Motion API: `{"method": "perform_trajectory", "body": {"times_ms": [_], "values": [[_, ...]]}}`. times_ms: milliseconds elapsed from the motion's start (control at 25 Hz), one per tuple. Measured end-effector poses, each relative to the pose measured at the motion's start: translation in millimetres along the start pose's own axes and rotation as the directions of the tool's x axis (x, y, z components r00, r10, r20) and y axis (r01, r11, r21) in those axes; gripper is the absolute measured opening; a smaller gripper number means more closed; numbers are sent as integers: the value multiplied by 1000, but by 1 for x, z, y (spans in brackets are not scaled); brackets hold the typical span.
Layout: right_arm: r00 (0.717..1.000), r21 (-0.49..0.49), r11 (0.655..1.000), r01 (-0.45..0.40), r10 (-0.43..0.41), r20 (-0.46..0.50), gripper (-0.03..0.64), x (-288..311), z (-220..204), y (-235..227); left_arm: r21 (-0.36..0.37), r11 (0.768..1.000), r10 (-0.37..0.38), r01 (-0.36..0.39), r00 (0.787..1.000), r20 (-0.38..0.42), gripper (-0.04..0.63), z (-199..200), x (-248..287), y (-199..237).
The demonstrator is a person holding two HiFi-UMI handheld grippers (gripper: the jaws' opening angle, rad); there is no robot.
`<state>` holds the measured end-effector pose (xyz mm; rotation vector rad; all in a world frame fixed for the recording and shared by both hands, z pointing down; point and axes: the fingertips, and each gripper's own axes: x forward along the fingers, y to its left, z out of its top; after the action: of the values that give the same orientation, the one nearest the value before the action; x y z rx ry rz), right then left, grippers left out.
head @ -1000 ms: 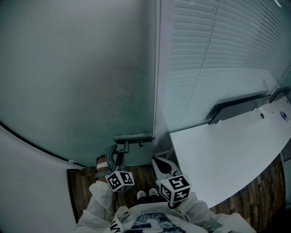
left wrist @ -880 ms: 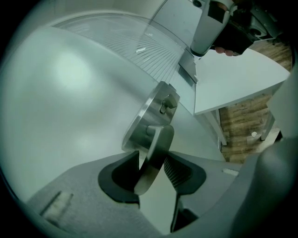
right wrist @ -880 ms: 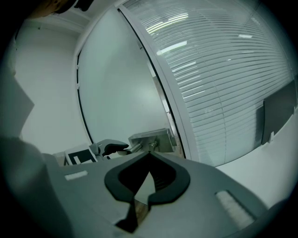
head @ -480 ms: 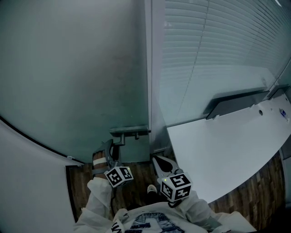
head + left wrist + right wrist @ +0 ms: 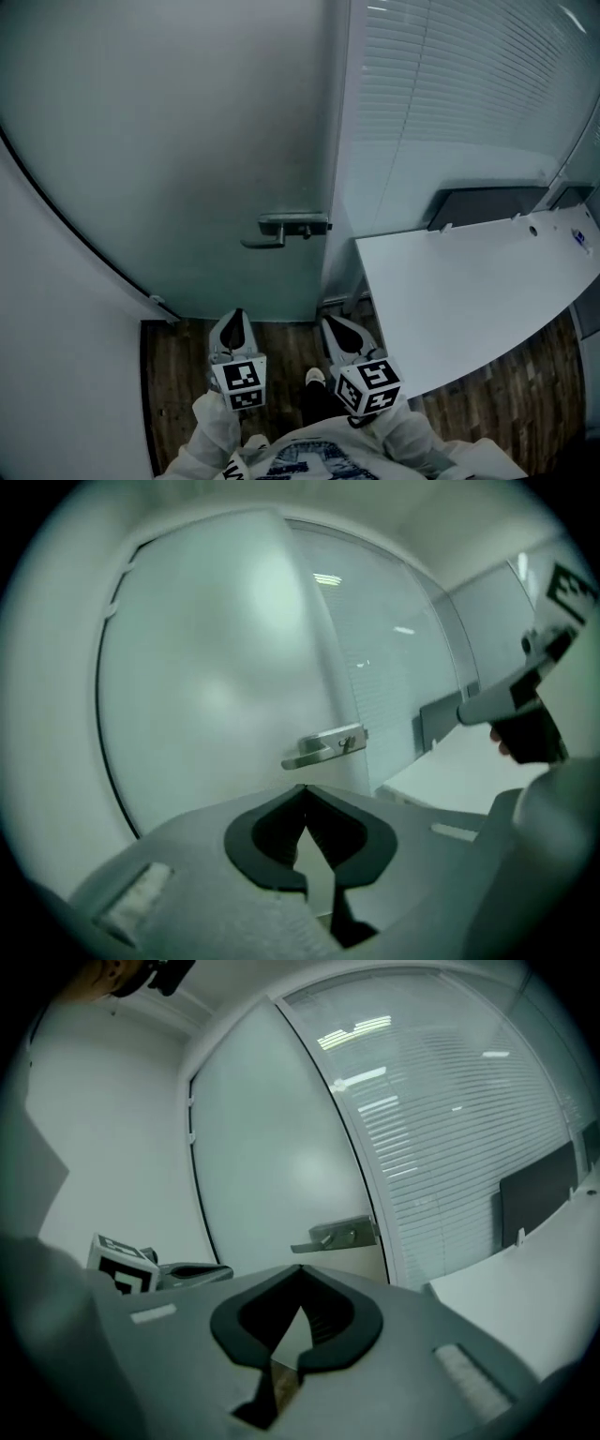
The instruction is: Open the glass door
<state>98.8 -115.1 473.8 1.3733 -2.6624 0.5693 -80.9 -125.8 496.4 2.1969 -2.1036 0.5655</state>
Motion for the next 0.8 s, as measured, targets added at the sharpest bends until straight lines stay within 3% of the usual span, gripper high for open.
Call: {"method": "perform_trajectory", "body": {"times_ms": [80,200,360,560,800], "values": [[999,-45,999,25,-23,39,5,-29,-7,24,-102,995,-20,24,999,38,3,-6,-47,1],[995,-89,994,61,-54,81,5,-72,-18,56,-147,988,-26,36,997,74,4,-20,-110,2],[994,-84,993,84,-78,82,5,-135,-40,90,-212,975,-67,74,997,39,3,-51,-182,-13],[993,-97,990,104,-98,66,5,-190,-57,108,-208,971,-115,118,993,30,3,-69,-231,-41],[995,-97,991,88,-83,50,5,-223,-61,110,-200,969,-132,144,989,69,3,-52,-258,-72]]}}
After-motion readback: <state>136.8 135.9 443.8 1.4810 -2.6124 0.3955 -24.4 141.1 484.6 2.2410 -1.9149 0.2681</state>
